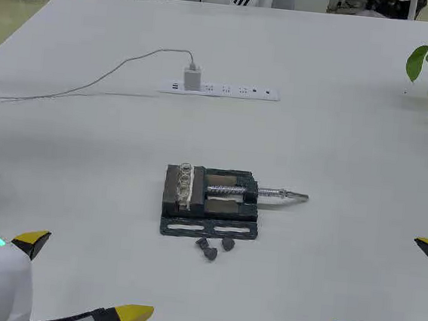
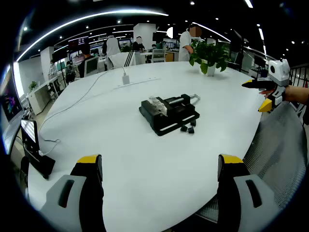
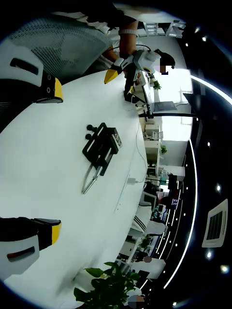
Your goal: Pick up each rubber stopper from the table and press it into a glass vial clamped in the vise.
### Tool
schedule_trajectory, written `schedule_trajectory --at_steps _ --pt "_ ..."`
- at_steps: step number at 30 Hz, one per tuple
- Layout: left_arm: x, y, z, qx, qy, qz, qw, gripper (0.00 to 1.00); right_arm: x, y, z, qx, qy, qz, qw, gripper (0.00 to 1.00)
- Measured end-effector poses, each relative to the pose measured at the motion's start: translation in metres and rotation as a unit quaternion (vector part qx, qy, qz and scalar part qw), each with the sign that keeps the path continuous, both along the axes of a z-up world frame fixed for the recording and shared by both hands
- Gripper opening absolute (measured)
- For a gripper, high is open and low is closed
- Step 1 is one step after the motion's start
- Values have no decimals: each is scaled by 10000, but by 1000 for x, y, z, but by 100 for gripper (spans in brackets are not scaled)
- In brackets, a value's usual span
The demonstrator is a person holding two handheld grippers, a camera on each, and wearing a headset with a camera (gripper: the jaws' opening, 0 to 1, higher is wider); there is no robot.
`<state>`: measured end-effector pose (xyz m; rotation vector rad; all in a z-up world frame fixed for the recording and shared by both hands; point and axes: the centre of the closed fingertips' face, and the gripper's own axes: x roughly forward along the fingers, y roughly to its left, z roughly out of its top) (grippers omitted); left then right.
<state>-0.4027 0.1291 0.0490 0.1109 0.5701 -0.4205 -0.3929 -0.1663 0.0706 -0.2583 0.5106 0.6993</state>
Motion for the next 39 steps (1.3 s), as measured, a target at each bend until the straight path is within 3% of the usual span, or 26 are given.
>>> schedule_trajectory --at_steps 15,27,39 --pt "0 2 -1 -18 -36 -11 10000 99 1 1 0 -56 9 16 10000 99" --pt "6 1 4 -74 -135 -23 9999 99 3 14 -3 -98 83 196 9997 99" --pt "9 -8 4 -87 -141 -187 9997 99 6 13 -2 -172 74 204 9996 98"
